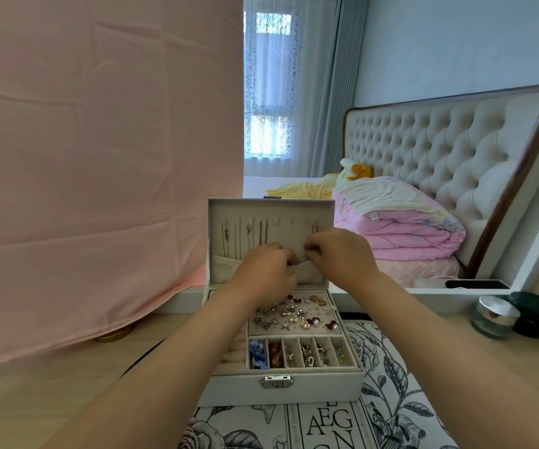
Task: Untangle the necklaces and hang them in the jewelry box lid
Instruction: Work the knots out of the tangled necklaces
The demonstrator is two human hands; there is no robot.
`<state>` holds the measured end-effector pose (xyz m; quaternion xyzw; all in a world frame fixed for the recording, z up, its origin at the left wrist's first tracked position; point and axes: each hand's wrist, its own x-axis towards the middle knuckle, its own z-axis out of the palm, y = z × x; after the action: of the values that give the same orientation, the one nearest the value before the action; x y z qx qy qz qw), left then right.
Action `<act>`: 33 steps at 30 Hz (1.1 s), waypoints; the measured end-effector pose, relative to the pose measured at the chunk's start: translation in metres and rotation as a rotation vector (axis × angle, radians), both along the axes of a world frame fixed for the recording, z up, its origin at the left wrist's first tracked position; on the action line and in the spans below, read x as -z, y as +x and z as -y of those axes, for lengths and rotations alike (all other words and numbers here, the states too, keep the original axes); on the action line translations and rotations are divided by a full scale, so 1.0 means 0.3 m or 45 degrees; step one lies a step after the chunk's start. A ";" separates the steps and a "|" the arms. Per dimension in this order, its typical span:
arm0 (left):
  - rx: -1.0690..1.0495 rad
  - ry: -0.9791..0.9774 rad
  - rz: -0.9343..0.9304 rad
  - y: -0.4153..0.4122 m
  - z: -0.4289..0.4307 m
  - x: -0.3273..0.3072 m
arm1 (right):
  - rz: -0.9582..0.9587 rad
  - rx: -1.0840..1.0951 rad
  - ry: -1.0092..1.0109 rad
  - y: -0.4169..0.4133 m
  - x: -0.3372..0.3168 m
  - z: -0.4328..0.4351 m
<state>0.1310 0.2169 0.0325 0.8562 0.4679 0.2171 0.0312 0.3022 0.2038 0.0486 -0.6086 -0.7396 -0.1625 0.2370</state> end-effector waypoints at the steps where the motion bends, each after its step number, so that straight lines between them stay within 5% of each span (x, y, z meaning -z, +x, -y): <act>1: 0.002 0.001 0.005 0.000 -0.003 0.001 | 0.017 -0.047 -0.038 0.001 0.008 0.009; 6: -0.005 0.061 -0.047 -0.006 -0.007 0.010 | 0.233 -0.049 -0.365 -0.003 0.037 0.038; 11: -0.012 0.107 -0.127 -0.026 0.016 0.027 | -0.078 -0.045 -0.458 -0.024 0.000 0.074; 23: 0.002 0.135 0.178 -0.323 0.376 0.009 | -0.440 -0.420 -0.548 -0.248 -0.043 0.436; 33: -0.078 -0.070 0.050 -0.548 0.608 0.182 | -0.268 -0.427 -0.838 -0.481 0.194 0.624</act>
<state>-0.0333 0.0344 -0.0221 0.8357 0.4991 0.2217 0.0572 0.1579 0.0166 -0.0095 -0.5361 -0.8130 0.1881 0.1270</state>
